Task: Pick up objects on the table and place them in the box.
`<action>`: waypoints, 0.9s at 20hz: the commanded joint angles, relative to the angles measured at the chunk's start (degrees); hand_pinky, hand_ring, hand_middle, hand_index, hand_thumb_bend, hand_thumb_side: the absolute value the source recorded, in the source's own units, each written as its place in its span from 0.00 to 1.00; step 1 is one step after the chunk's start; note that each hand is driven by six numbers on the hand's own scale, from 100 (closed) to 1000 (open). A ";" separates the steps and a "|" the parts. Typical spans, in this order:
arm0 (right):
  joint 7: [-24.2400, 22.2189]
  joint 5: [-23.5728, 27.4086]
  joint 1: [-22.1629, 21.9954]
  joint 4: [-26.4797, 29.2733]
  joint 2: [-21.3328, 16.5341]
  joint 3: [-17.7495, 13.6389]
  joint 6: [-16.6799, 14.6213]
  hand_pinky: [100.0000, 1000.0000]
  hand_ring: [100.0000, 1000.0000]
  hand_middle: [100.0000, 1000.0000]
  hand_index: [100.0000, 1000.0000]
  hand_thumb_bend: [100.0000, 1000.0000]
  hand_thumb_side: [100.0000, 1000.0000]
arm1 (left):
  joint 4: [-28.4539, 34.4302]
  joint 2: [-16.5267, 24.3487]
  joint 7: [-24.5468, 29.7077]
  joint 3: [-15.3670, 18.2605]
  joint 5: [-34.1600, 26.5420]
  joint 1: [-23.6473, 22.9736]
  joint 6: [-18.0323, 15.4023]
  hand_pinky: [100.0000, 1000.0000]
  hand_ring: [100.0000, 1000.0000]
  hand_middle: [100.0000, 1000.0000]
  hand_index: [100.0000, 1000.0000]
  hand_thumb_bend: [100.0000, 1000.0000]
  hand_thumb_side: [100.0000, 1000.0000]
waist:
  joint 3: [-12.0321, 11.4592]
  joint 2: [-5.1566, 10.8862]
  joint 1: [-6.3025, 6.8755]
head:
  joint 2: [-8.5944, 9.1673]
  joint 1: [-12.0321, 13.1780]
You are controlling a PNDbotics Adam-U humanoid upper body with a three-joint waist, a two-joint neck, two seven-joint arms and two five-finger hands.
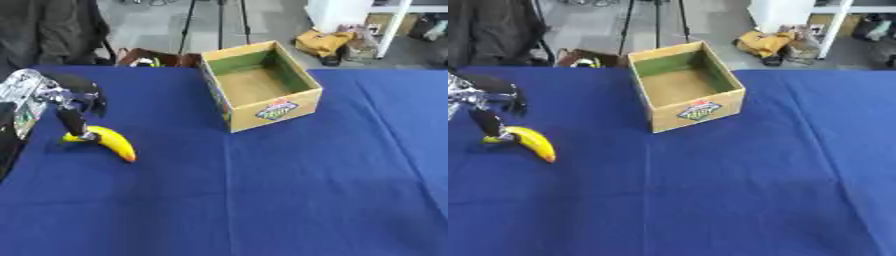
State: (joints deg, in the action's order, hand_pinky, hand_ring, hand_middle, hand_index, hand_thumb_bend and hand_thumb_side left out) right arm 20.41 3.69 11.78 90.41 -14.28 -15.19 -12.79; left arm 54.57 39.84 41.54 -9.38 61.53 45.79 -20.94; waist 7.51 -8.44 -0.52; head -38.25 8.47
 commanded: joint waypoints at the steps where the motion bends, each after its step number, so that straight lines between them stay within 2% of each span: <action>1: -0.22 0.47 0.38 0.67 -1.37 -0.26 -0.03 0.69 0.64 0.64 0.74 0.00 0.66 | -0.34 1.16 0.08 -0.26 0.52 0.49 -0.76 0.74 0.57 0.54 0.67 0.51 0.27 | 0.12 0.93 -0.05 | -0.25 0.08; 15: -0.39 0.56 0.22 0.59 -1.28 -0.23 -0.05 0.69 0.64 0.64 0.74 0.00 0.66 | -2.11 -0.35 -1.15 -0.69 0.88 -0.26 -1.23 0.71 0.55 0.52 0.65 0.44 0.24 | 0.31 0.89 -0.28 | -0.25 0.16; 18: -0.41 0.57 0.23 0.58 -1.27 -0.23 -0.05 0.69 0.64 0.64 0.74 0.00 0.67 | -2.14 -0.52 -2.03 -0.70 0.89 -0.14 -1.20 0.66 0.51 0.48 0.61 0.33 0.23 | 0.32 0.88 -0.29 | -0.24 0.17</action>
State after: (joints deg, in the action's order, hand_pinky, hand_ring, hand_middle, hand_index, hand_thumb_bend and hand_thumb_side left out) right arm 20.11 3.84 11.59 90.39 -14.28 -15.17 -12.71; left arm 51.97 38.23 39.78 -10.03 62.34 44.75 -21.93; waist 7.78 -8.44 -0.85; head -38.25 8.49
